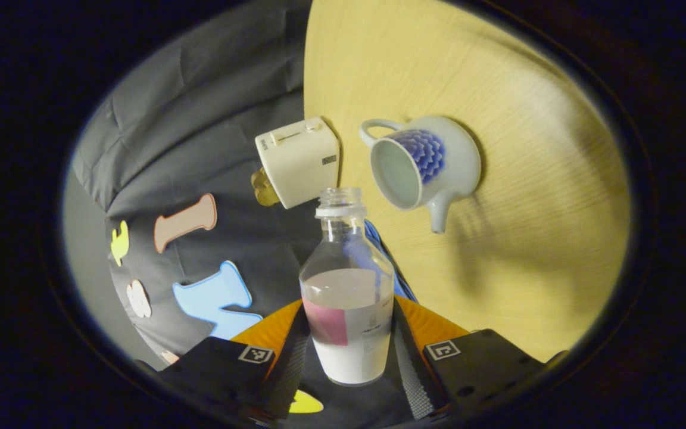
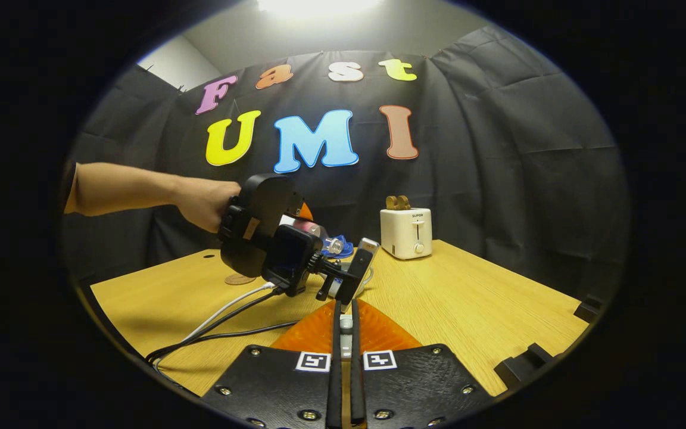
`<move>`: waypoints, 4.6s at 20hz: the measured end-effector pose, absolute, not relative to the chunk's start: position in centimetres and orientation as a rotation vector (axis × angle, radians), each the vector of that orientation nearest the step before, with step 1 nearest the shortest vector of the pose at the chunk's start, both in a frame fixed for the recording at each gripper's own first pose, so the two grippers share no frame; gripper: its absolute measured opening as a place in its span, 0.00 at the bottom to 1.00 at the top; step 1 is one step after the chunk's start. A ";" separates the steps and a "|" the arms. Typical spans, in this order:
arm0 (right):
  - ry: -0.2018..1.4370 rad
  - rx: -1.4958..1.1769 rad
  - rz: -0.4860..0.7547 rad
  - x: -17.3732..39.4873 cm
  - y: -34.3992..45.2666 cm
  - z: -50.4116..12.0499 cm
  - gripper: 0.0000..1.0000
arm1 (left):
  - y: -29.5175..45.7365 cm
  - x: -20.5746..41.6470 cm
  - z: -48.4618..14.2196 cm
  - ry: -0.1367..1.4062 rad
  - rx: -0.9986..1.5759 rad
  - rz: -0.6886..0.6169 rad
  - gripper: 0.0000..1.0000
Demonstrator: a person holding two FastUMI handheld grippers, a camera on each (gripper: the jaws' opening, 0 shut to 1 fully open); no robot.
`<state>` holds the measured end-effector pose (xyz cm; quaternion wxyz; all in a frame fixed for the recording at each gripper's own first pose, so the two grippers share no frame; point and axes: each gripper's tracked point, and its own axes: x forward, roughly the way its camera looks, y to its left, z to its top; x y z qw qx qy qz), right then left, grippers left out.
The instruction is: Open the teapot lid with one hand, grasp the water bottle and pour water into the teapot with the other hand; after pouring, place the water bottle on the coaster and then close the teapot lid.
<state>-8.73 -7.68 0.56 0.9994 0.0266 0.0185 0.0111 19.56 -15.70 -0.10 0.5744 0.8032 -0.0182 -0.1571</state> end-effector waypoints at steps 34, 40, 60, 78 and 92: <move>0.041 0.013 0.120 1.6 -1.9 1.5 0.06 | 8.7 22.3 -0.1 0.072 -0.009 -0.107 0.83; 0.049 0.031 0.108 1.8 -2.6 1.2 0.06 | 7.9 23.6 -1.3 0.092 -0.025 -0.123 0.84; 0.009 0.041 0.144 0.3 -2.0 3.1 0.06 | 7.8 16.4 -0.9 0.097 0.016 -0.082 1.00; 0.025 -0.059 -0.018 14.9 -6.2 1.3 0.06 | 5.9 5.7 2.7 0.015 0.011 -0.121 1.00; 0.050 -0.062 -0.024 15.2 -6.3 0.4 0.11 | 6.6 5.0 2.9 0.016 0.009 -0.076 1.00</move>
